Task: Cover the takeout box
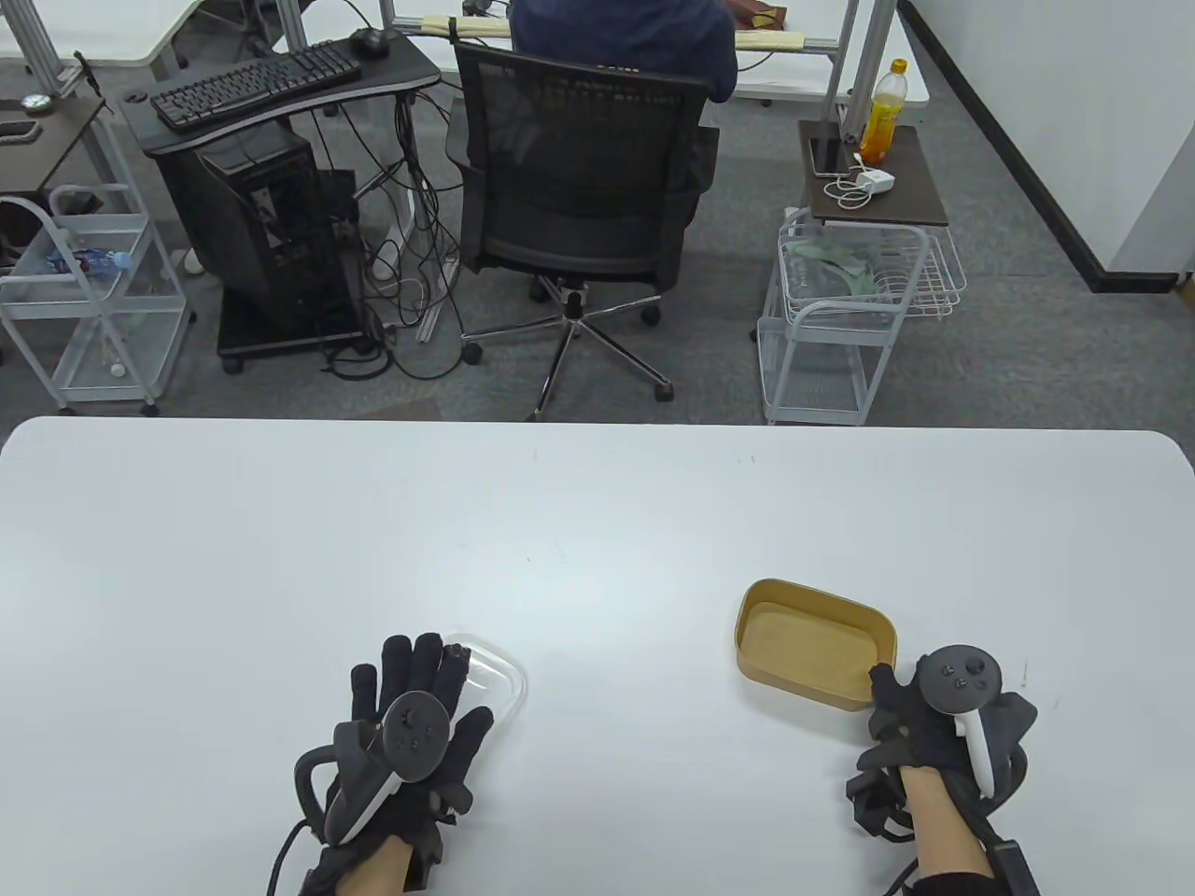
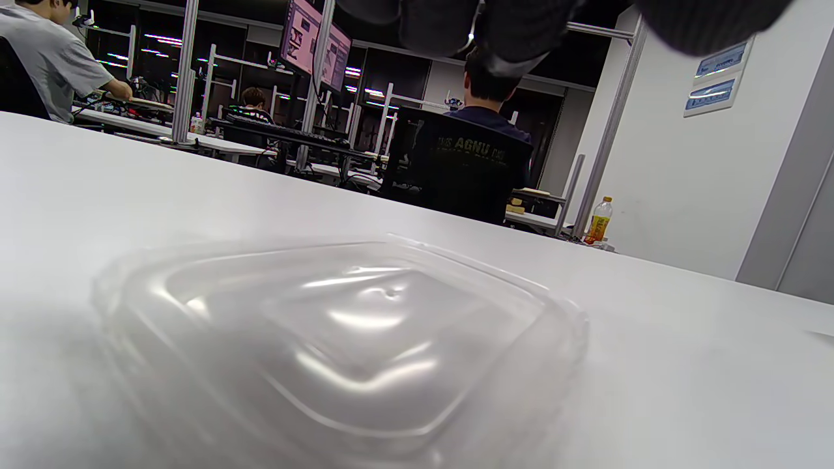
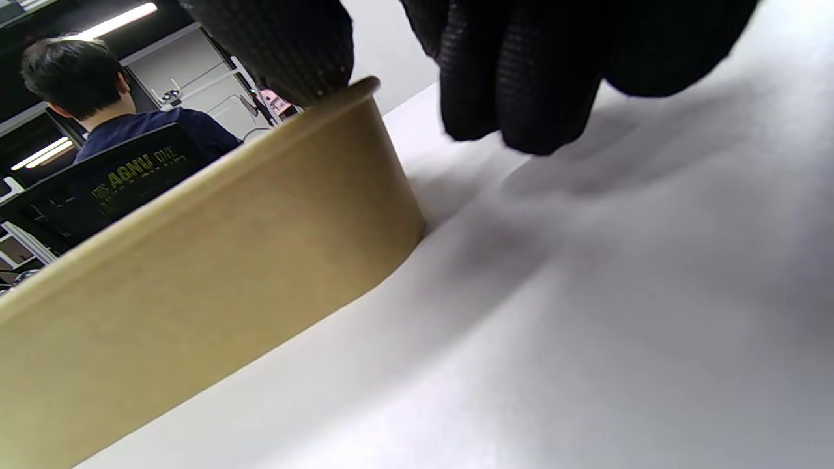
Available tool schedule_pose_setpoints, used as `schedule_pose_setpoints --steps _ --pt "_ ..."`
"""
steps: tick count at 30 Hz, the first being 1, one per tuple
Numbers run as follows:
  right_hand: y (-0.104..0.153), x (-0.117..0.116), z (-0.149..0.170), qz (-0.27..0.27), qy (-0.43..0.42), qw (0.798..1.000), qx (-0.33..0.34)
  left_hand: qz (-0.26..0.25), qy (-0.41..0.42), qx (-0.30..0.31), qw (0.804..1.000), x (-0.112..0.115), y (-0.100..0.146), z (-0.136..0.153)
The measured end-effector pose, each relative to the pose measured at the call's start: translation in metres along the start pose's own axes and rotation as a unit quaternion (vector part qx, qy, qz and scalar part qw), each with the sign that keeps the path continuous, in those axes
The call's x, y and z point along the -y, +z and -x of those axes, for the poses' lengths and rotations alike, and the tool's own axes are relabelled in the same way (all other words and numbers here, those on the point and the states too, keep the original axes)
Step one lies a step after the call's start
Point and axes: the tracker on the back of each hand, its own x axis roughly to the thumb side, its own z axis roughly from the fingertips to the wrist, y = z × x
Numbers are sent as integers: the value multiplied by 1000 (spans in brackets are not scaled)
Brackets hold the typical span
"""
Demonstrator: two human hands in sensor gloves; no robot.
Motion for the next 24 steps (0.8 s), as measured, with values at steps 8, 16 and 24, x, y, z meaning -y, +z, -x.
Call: schedule_pose_setpoints --steps 8,16,24 --pt "-3 -3 -2 -8 -22 1000 1 1 -1 -1 1000 0 0 0" --pt "17 -5 -34 19 33 995 93 -1 -2 -3 1000 -1 0 1" --pt "49 -23 -76 7 77 981 176 -4 -1 -7 1000 -3 -1 3"
